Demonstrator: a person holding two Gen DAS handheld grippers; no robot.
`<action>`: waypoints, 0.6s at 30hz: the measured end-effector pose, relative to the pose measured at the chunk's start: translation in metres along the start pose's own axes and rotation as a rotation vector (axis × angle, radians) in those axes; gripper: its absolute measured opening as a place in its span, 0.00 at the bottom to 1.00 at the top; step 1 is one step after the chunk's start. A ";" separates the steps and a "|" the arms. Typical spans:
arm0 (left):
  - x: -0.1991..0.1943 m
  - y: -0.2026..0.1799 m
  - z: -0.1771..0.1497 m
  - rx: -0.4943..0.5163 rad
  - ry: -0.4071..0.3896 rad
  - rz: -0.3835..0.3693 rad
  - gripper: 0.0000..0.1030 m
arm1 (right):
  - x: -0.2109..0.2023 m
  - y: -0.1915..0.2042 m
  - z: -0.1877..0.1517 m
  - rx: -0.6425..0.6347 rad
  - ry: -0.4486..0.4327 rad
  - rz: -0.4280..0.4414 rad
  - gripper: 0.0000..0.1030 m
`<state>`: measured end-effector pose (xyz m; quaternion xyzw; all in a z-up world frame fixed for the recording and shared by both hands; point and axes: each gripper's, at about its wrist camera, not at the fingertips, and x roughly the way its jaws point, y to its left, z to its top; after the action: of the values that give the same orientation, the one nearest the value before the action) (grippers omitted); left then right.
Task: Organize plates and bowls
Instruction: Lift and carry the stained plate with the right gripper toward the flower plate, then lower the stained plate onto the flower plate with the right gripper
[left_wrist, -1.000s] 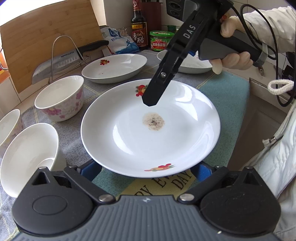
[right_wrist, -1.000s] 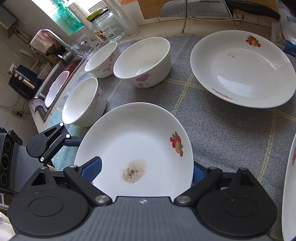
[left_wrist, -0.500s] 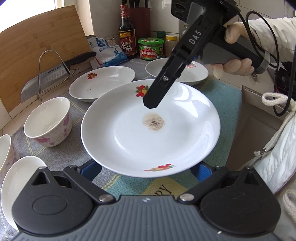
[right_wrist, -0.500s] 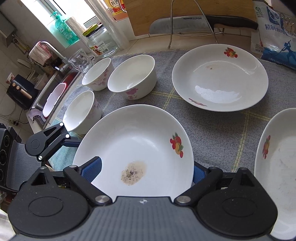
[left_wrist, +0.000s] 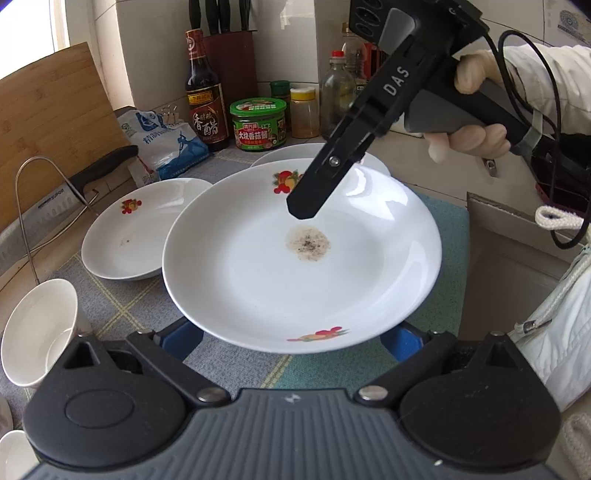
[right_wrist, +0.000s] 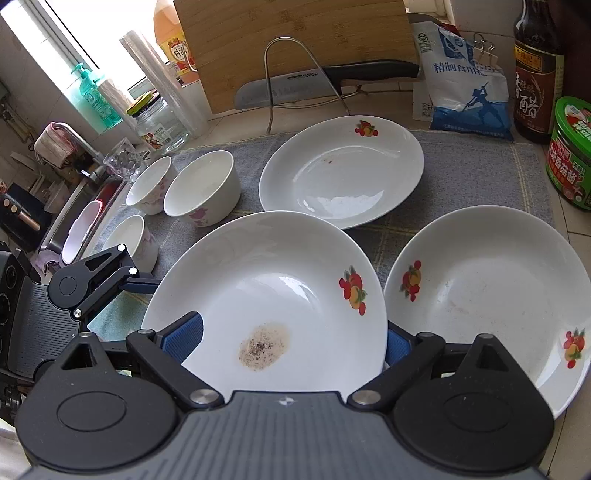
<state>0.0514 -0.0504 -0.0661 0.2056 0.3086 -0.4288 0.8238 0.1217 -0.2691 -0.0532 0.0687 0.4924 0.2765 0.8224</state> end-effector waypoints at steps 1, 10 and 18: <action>0.004 -0.001 0.004 0.003 -0.002 -0.008 0.98 | -0.003 -0.005 -0.001 0.010 -0.006 -0.010 0.97; 0.041 -0.008 0.034 0.033 -0.006 -0.045 0.98 | -0.023 -0.045 -0.008 0.056 -0.034 -0.059 0.97; 0.064 -0.012 0.052 0.052 0.000 -0.049 0.98 | -0.028 -0.071 -0.007 0.076 -0.042 -0.075 0.97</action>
<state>0.0874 -0.1252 -0.0735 0.2195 0.3024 -0.4568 0.8073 0.1331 -0.3448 -0.0626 0.0873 0.4876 0.2249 0.8390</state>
